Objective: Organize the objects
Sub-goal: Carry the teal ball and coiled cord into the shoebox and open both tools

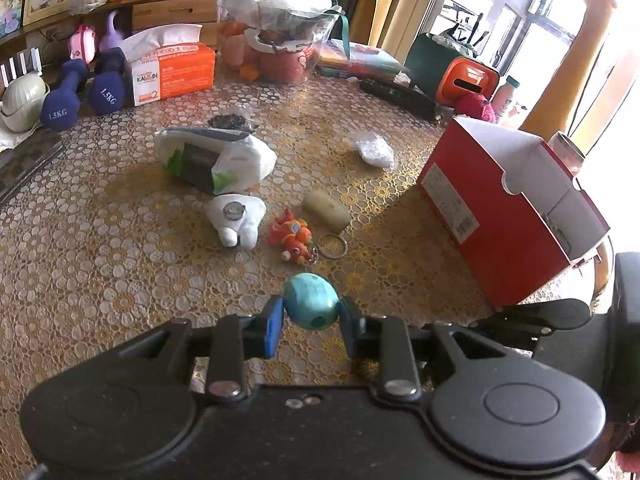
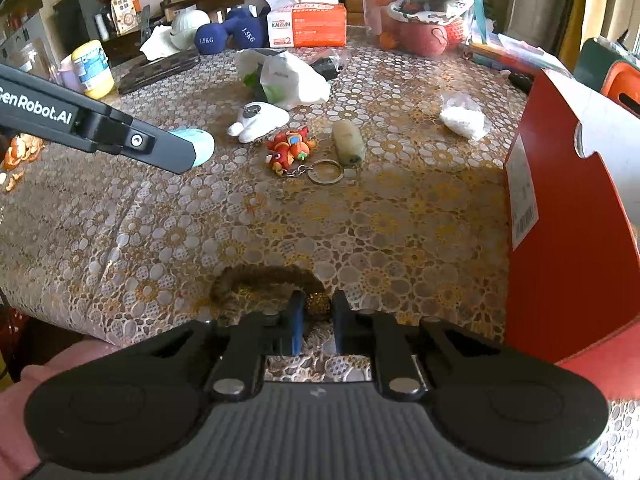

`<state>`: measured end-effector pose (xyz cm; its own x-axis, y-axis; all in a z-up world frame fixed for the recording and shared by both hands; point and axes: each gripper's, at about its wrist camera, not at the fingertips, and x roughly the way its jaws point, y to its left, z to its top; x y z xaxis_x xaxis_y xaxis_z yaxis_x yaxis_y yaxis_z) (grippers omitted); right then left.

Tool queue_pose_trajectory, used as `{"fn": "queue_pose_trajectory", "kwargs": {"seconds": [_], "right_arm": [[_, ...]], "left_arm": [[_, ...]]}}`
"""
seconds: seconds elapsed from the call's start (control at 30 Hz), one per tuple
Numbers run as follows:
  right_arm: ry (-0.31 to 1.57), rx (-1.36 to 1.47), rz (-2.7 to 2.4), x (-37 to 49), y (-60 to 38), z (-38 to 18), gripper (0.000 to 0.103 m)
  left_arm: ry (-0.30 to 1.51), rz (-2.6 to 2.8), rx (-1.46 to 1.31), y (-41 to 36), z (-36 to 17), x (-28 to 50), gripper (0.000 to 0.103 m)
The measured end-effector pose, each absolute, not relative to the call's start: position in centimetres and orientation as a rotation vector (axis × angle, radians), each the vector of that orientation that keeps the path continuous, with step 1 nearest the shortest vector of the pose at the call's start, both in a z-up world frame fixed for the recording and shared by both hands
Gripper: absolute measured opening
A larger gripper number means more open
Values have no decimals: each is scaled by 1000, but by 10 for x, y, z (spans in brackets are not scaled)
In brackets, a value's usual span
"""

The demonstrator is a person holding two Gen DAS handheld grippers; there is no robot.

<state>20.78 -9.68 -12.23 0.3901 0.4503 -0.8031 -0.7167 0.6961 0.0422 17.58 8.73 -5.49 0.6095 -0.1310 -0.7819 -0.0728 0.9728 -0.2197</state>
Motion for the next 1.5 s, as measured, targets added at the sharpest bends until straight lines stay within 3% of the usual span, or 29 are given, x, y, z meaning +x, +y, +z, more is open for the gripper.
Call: {"fn": "queue_pose_trajectory", "kwargs": {"seconds": [0.47,1.03,1.5], "right_arm": [[819,-157,775,201,-149,-43,14],[705,-68,589,247,-259,43,14],[725,22,372,310,-342,23,14]], "left_arm": [[895,-109,-239,59,-16,177,28],[851,-261,-136,-35,29,226,28],[919,-331,-69,-118,17,285,28]]}}
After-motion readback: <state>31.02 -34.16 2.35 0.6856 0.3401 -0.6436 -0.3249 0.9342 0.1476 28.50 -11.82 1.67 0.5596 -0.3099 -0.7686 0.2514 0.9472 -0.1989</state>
